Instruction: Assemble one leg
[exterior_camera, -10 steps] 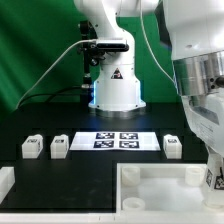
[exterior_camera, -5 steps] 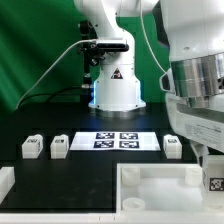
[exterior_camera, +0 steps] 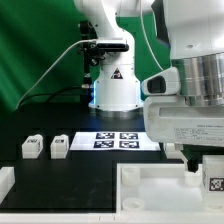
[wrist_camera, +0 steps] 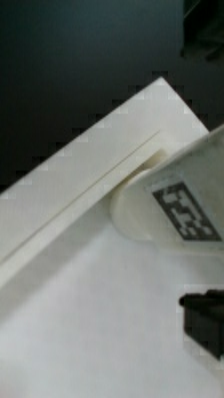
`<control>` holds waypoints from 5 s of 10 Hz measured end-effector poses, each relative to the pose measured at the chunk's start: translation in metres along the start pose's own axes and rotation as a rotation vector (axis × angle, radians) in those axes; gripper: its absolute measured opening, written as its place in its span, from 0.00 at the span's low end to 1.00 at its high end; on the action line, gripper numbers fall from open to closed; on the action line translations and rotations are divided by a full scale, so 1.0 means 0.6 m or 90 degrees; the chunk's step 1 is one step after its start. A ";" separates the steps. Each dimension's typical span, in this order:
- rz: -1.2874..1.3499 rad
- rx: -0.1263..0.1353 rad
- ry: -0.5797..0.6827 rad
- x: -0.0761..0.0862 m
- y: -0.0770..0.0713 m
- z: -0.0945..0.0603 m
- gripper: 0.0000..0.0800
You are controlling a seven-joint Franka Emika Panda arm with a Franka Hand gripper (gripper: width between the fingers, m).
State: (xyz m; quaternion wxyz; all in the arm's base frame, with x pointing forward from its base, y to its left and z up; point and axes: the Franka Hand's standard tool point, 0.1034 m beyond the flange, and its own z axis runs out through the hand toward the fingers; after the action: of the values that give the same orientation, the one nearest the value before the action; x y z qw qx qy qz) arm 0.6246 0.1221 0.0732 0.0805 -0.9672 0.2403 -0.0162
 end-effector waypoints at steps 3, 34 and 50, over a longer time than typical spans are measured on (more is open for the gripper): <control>-0.207 -0.047 0.011 0.012 -0.004 -0.005 0.67; 0.088 -0.084 0.040 0.019 -0.014 -0.013 0.38; 0.275 -0.026 0.022 0.006 -0.015 0.002 0.81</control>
Offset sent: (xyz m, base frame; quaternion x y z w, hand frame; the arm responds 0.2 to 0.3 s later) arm 0.0000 0.0000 0.0000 0.0000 0.0000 0.0899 0.9960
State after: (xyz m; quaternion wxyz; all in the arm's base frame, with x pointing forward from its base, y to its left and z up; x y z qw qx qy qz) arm 0.6323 0.1284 0.0736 0.0581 -0.8944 0.4434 -0.0099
